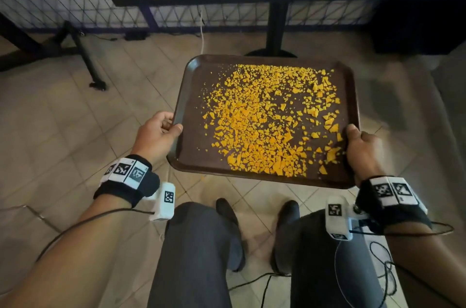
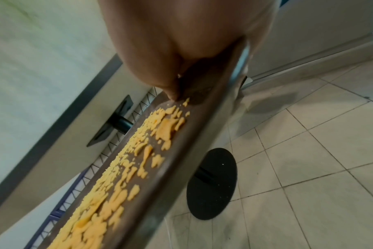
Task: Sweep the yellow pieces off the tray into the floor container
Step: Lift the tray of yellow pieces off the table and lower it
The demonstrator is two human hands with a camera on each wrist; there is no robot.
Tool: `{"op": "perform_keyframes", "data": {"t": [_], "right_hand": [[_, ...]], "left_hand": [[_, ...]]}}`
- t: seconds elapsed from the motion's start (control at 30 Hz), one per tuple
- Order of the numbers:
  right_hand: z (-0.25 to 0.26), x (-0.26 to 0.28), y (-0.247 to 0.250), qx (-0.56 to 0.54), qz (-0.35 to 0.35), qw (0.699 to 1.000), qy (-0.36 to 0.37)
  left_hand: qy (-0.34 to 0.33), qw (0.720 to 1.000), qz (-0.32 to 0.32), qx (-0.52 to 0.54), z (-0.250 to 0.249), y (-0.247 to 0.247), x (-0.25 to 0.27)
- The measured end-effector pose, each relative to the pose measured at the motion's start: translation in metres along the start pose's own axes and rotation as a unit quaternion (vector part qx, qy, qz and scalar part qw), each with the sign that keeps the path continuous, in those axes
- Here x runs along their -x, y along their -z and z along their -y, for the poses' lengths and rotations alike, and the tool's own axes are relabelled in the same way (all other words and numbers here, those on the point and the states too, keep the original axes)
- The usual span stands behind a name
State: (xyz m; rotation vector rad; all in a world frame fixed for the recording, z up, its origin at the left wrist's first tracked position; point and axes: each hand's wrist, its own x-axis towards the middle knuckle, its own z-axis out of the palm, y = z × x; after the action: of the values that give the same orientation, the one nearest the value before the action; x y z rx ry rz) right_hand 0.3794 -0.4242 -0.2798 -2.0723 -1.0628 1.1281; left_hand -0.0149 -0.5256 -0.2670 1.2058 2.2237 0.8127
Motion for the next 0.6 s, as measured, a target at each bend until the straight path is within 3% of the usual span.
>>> {"op": "perform_keyframes", "data": {"t": [0.37, 0.6], "right_hand": [[-0.007, 0.064, 0.049, -0.037, 0.045, 0.998, -0.023], [-0.008, 0.029, 0.026, -0.03, 0.021, 0.999, -0.014]], "left_hand": [[0.006, 0.999, 0.019, -0.045, -0.004, 0.022, 0.069], [0.027, 0.996, 0.076, -0.032, 0.0, -0.001, 0.048]]}}
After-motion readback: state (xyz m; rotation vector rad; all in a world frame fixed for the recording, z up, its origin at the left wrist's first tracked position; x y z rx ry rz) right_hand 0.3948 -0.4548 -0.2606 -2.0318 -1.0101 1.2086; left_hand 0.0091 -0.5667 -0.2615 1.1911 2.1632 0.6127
